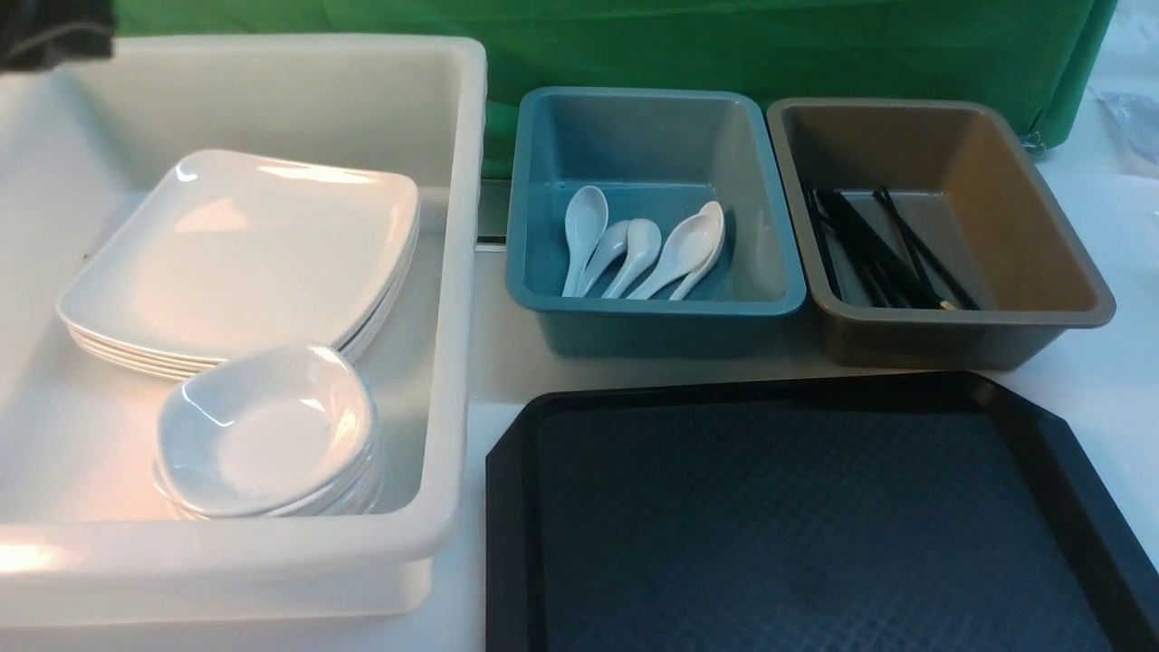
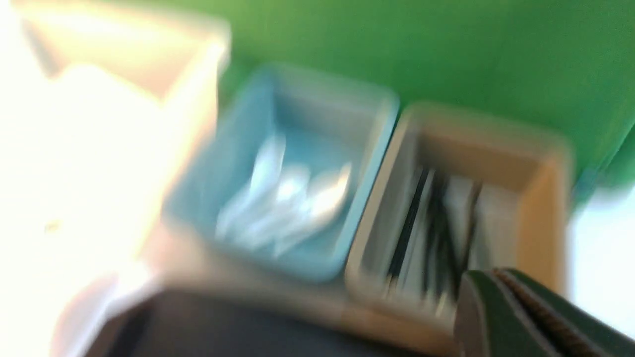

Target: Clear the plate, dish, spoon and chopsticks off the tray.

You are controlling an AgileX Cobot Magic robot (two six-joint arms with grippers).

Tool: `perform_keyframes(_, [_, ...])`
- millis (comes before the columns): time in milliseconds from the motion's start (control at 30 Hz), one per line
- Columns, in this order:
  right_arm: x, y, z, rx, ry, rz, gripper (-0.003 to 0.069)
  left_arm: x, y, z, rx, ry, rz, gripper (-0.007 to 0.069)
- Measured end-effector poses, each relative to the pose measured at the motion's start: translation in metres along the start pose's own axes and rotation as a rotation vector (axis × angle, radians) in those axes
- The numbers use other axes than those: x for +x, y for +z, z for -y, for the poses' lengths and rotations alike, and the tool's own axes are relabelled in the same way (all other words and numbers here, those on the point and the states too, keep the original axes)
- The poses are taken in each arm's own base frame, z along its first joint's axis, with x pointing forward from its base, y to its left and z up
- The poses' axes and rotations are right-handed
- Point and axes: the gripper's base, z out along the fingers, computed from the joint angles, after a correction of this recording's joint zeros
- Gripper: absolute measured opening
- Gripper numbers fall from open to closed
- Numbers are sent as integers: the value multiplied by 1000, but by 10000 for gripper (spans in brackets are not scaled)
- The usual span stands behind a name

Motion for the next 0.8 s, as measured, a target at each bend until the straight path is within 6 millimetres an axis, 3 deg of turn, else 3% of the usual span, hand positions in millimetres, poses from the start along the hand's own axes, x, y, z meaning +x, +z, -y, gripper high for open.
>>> perform_keyframes(67, [-2,-35,-7,36,-20,170,23,-10,-31,44,101,97,68,8])
perform_keyframes(100, [-1,-37,-8,39,-21,182,23,-10,-33,47,108,102,72,7])
perform_keyframes(167, [13,-59,-13,63,-28,281,23,-11,-58,77,193,172,111,2])
perform_keyframes(233, [31,-68,-17,69,-45,319,23,-3,-86,99,258,221,156,2])
perform_keyframes(300, [41,-68,-19,58,-54,318,23,3,-96,104,277,231,173,1])
perform_keyframes(433, [75,-55,-32,-86,-69,301,23,38,-127,112,311,213,238,1])
perform_keyframes(500, [88,-43,-35,-137,-101,278,23,70,-136,109,301,173,254,1])
perform_keyframes(600, [95,-37,-35,-140,-132,266,23,92,-138,106,287,150,268,1])
perform_keyframes(633, [97,-35,-34,-138,-139,265,23,115,-138,103,275,130,275,1])
perform_keyframes(800, [98,-44,-37,-139,-156,306,23,184,-140,96,260,49,304,1])
